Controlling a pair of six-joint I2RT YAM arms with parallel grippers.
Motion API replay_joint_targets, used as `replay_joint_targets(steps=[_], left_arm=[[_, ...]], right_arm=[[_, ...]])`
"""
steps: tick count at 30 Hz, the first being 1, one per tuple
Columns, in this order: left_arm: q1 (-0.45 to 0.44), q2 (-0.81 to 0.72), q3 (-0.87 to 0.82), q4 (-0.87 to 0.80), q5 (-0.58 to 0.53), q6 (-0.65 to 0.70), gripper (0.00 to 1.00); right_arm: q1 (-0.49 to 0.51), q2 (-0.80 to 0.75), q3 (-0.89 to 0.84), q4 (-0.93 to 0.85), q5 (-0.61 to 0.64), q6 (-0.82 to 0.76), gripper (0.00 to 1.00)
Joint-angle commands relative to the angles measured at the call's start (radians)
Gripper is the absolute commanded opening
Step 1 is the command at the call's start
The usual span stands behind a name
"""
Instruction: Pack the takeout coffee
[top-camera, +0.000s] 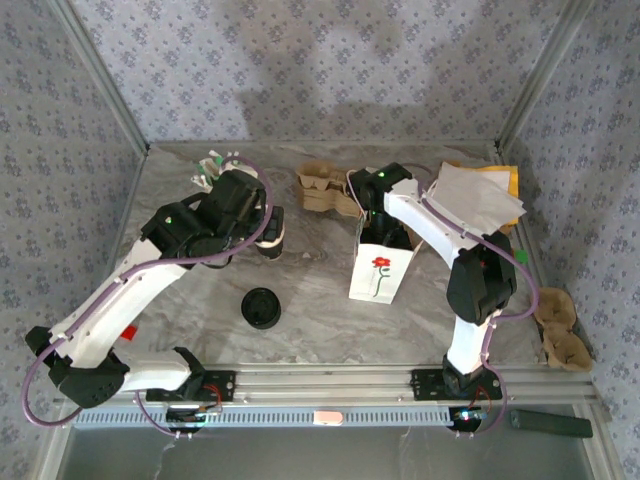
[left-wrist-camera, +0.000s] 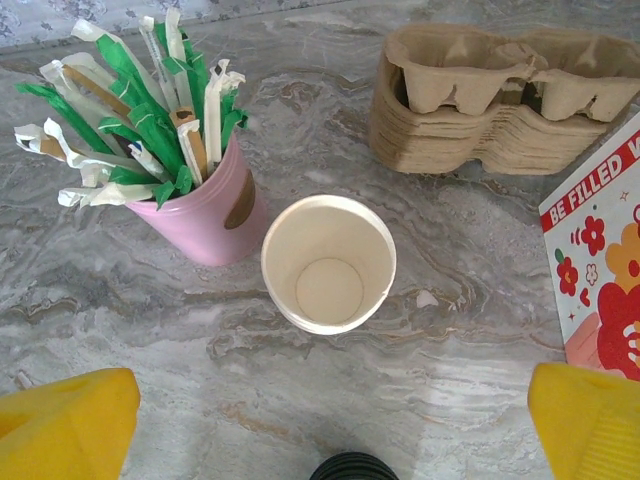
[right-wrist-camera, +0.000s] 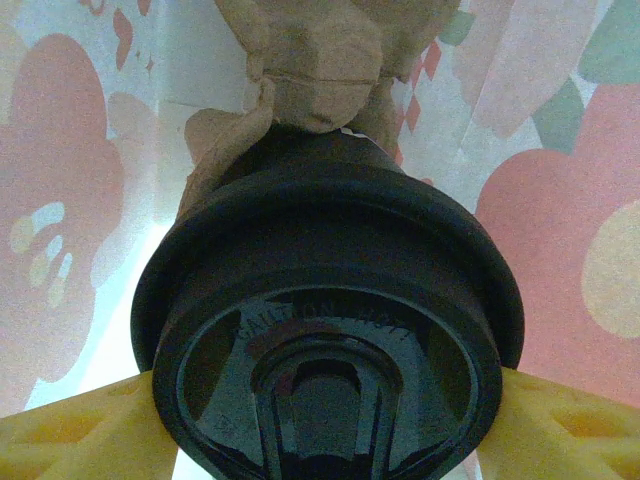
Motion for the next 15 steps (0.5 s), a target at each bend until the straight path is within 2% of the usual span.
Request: replay_joint_targets(steps=[1, 9, 15], left_arm=[[-0.005, -0.001, 0.029, -0.014, -0.006, 0.005, 1.0], [-0.006, 0.0, 0.033, -0.014, -0.011, 0.006, 0.99], [-0.007, 0.002, 0.033, -0.014, -0.01, 0.006, 1.0]], right_arm=[[0.0, 0.007, -0.017, 0.001, 0.005, -0.02, 0.74], [0.003, 0.002, -0.014, -0.003, 0.028, -0.022, 0.87], [0.006, -0.001, -0.015, -0.007, 0.035, -0.024, 0.92]])
